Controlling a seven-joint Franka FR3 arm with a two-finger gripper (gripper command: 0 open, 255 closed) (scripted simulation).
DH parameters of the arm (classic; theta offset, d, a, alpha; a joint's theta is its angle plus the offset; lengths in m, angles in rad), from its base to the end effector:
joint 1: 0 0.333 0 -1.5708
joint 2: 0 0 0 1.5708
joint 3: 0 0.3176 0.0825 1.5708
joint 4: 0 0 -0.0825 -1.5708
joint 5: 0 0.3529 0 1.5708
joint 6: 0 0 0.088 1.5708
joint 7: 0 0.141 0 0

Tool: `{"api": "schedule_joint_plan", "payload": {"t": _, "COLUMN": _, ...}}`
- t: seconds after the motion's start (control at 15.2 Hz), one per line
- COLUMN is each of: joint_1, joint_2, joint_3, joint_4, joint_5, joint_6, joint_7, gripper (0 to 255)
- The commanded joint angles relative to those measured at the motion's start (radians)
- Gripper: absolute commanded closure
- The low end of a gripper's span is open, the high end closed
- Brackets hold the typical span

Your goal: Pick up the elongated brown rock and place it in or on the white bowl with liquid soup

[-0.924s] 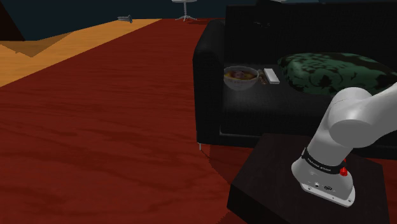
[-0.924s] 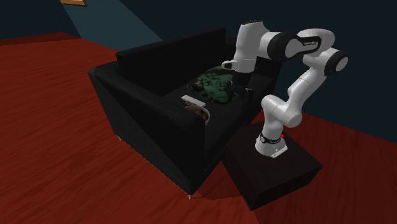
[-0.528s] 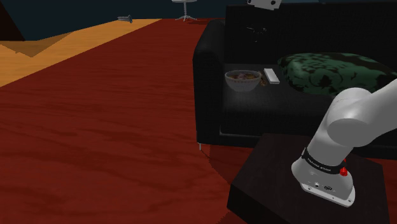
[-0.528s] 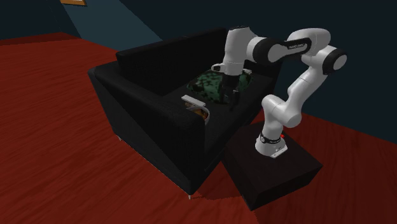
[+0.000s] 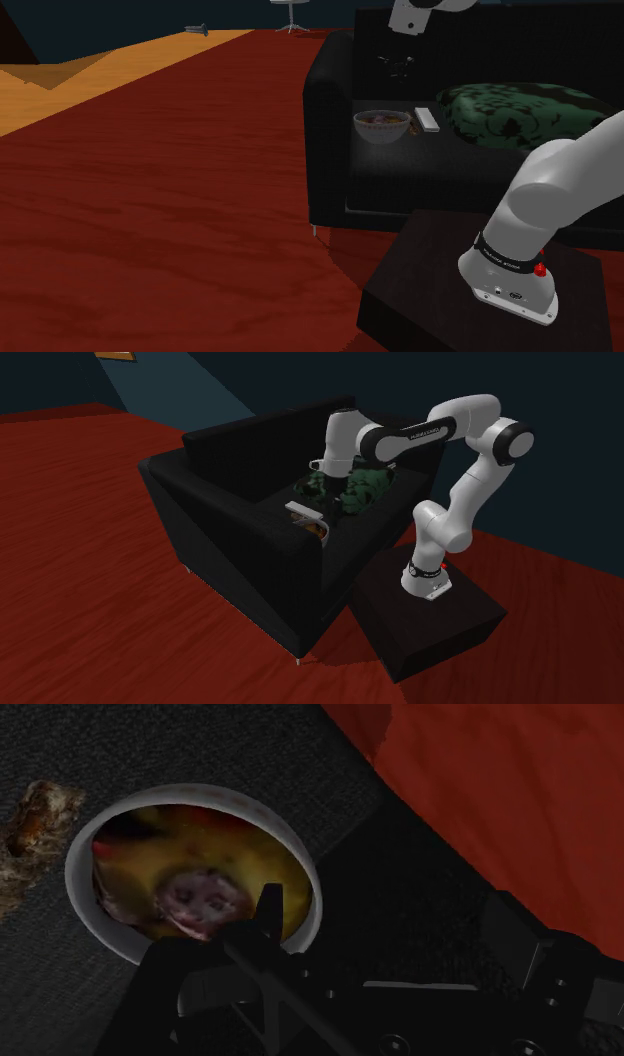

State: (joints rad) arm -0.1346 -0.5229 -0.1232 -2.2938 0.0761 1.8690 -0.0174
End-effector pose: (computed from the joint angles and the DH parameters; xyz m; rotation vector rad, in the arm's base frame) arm 0.3654 -0.0938 0.5276 -2.9924 0.3698 -0.1675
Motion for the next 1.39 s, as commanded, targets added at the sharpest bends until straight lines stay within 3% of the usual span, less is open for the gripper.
{"api": "schedule_joint_plan", "payload": {"t": 0.0, "joint_1": -0.027, "joint_2": 0.044, "joint_3": -0.025, "joint_4": 0.008, "joint_5": -0.007, "joint_6": 0.03, "joint_7": 0.012, "gripper": 0}}
{"api": "schedule_joint_plan", "payload": {"t": 0.66, "joint_1": -0.135, "joint_2": 0.254, "joint_3": -0.135, "joint_4": 0.053, "joint_5": -0.011, "joint_6": 0.167, "joint_7": 0.091, "gripper": 0}}
{"api": "schedule_joint_plan", "payload": {"t": 1.32, "joint_1": -0.237, "joint_2": 0.456, "joint_3": -0.249, "joint_4": 0.109, "joint_5": 0.028, "joint_6": 0.276, "joint_7": 0.153, "gripper": 0}}
